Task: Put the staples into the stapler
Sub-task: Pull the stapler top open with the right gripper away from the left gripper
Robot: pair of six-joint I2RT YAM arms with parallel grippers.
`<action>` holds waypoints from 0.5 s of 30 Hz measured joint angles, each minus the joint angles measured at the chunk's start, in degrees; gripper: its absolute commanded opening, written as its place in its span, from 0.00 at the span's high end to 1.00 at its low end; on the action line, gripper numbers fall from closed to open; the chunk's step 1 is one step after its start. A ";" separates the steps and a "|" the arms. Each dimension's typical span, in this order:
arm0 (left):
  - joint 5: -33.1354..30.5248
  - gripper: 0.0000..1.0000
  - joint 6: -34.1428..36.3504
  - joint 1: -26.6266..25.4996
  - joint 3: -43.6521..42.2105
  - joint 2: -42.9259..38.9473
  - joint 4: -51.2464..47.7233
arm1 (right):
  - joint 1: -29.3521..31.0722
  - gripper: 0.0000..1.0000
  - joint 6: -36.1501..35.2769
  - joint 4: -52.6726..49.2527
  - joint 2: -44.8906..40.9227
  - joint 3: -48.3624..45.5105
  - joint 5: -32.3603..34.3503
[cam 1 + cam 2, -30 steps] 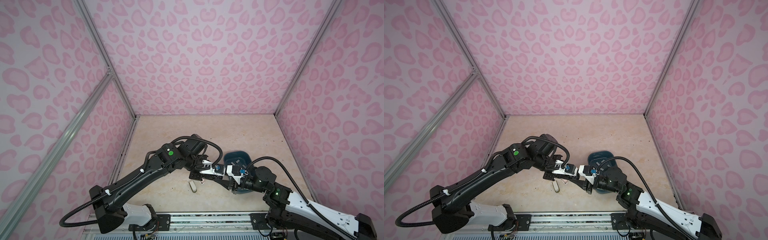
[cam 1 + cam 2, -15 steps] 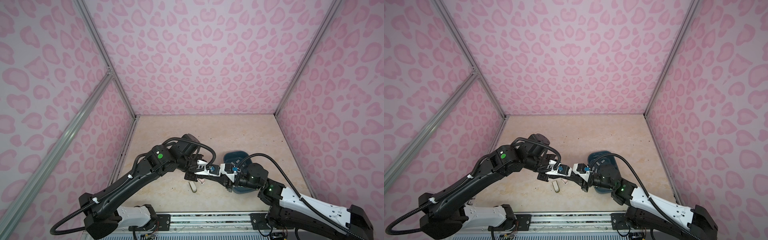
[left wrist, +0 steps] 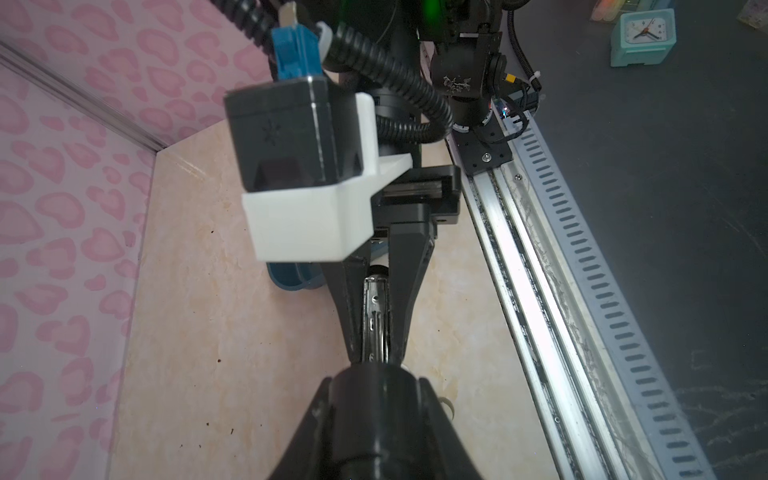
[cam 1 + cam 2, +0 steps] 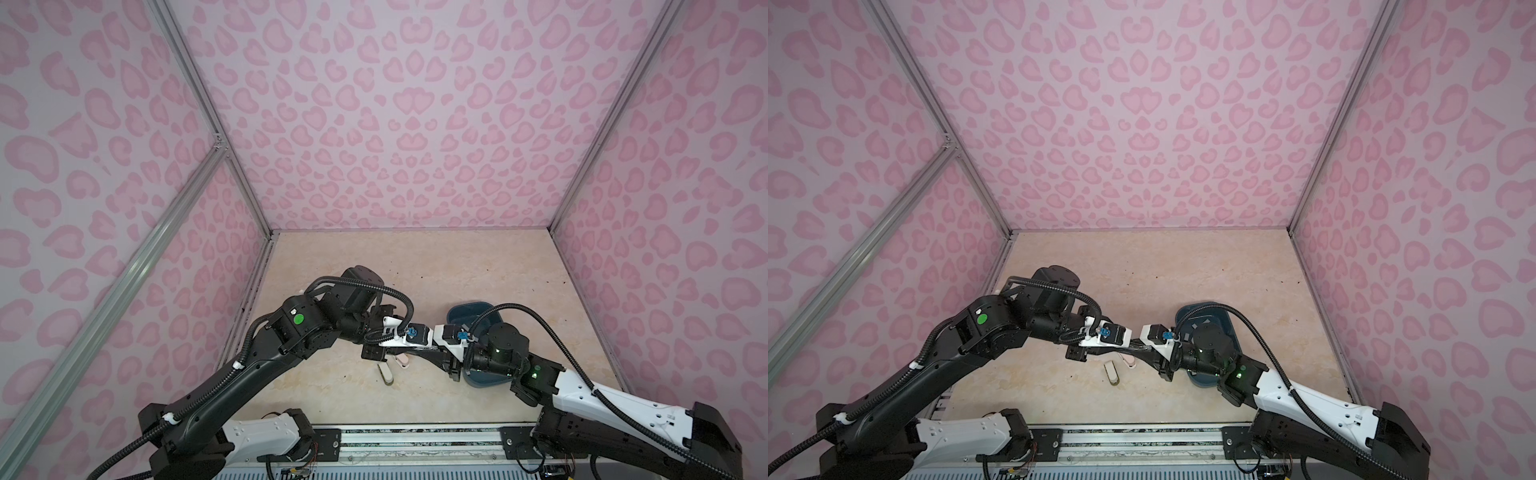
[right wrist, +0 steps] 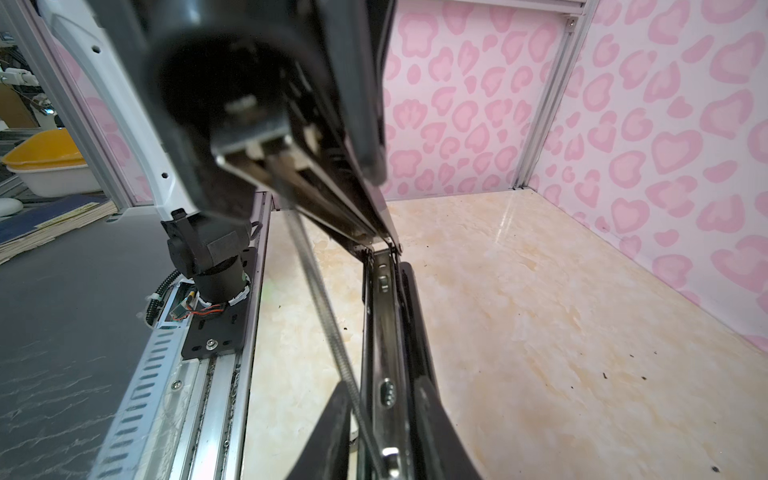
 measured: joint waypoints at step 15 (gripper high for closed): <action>4.09 0.96 -1.29 2.99 -1.46 -1.66 0.74 | 0.09 0.91 -2.08 -0.83 4.31 2.82 -2.34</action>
